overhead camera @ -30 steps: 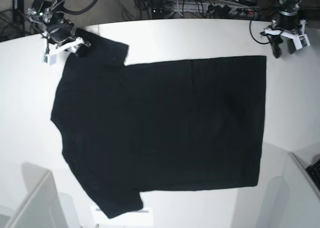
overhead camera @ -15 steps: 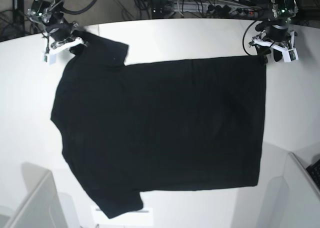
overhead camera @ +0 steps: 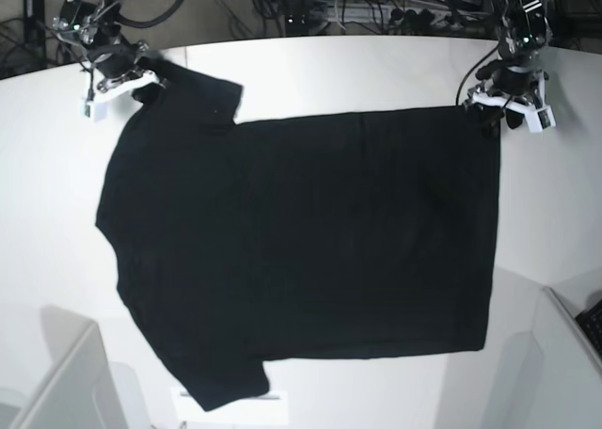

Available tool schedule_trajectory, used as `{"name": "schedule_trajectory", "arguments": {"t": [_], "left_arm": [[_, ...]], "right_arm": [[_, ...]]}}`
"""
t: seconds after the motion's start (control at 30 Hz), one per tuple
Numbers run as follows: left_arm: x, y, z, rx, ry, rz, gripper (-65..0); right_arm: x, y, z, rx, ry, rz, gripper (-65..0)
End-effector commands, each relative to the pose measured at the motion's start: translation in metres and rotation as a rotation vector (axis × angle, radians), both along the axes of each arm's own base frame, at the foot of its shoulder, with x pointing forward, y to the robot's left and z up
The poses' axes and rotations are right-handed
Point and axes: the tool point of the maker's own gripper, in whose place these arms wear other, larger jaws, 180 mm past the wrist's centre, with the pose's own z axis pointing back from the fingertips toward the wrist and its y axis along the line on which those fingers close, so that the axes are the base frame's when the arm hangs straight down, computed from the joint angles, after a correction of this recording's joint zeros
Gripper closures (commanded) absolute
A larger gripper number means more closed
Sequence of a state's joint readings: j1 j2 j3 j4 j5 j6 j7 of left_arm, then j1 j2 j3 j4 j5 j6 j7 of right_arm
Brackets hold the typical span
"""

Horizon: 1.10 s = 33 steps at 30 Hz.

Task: Fold the T-shirt properly
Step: 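Lower both grippers to the shoulder corners of the black T-shirt, then grasp the shoulder corners with both grippers and lift the shirt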

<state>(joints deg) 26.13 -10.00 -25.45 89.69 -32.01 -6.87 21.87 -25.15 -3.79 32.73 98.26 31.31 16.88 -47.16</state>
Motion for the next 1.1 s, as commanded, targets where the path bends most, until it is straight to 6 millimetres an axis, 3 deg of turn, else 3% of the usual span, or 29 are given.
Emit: {"name": "schedule_trajectory", "arguments": {"t": [0.0, 0.1, 0.23, 0.27, 0.5, 0.87, 1.07], "left_arm": [[-0.012, -0.004, -0.010, -0.025, 0.060, -0.002, -32.6], [-0.004, -0.010, -0.010, -0.046, 0.044, 0.006, -27.6], [-0.003, -0.011, -0.010, -0.048, 0.042, 0.008, -1.8], [-0.002, -0.010, -0.009, -0.044, 0.038, 0.005, 0.0], [-0.007, -0.006, 0.004, -0.007, 0.032, -0.014, 0.0], [-0.030, -0.007, 0.036, 0.077, 0.036, -0.106, 0.0], [-0.025, -0.013, 0.042, 0.076, 0.017, -0.117, 0.0]], "right_arm": [[-0.019, -0.001, -0.010, -0.020, 0.093, 0.021, 0.0], [-0.019, -0.002, -0.010, -0.022, 0.092, 0.019, 0.0], [-0.015, -0.003, -0.009, -0.024, 0.082, 0.021, 0.0], [-0.014, -0.003, -0.007, -0.027, 0.076, 0.023, 0.0], [-0.006, -0.012, 0.018, -0.089, 0.017, 0.044, 0.0], [-0.029, -0.012, 0.037, -0.139, 0.020, 0.072, 0.0], [-0.003, -0.009, 0.050, -0.143, -0.045, 0.079, 0.0]]}}
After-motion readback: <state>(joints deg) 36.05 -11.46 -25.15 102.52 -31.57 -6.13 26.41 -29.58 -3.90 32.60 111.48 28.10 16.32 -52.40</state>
